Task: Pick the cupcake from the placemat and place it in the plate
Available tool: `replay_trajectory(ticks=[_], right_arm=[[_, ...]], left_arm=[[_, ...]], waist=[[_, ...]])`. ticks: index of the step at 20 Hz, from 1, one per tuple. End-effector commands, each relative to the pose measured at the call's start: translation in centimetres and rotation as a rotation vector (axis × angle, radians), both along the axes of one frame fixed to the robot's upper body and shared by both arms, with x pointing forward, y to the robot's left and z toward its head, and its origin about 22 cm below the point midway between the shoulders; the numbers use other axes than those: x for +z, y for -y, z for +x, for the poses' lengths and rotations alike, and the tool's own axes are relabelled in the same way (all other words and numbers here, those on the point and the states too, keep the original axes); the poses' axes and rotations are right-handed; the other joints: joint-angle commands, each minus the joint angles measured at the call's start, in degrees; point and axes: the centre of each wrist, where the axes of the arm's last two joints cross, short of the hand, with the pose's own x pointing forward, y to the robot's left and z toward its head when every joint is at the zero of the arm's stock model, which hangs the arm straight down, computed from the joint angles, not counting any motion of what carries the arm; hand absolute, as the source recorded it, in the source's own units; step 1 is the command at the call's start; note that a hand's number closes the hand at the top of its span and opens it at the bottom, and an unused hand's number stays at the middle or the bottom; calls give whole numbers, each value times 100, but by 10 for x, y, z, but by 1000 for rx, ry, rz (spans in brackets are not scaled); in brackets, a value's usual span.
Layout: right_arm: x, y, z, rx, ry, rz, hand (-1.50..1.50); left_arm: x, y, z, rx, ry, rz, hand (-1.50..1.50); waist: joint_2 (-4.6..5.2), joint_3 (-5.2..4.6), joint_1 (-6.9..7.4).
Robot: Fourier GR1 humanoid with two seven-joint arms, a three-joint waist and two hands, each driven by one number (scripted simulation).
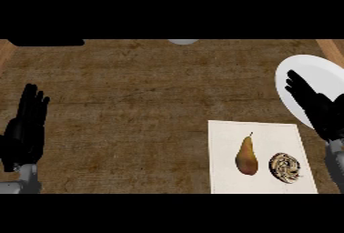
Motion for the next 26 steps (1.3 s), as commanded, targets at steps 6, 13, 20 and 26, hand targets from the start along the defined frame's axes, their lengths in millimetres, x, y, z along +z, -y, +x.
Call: replay_trajectory(ticks=[6, 13, 20, 26], right_arm=[[18, -21, -19, 429, 173, 420, 150], [-13, 38, -67, 81, 407, -123, 150], [-67, 72, -109, 369, 395, 196, -150], [-29, 98, -103, 440, 392, -341, -150]], left_arm=[[-45, 11, -13, -81, -305, 93, 0], [-63, 33, -23, -101, -361, 38, 0], [-51, 41, -5, -162, -342, 45, 0], [-52, 50, -11, -186, -348, 45, 0]], waist=[[-247, 105, -109], [-209, 141, -264], [-181, 109, 62], [-205, 92, 132]])
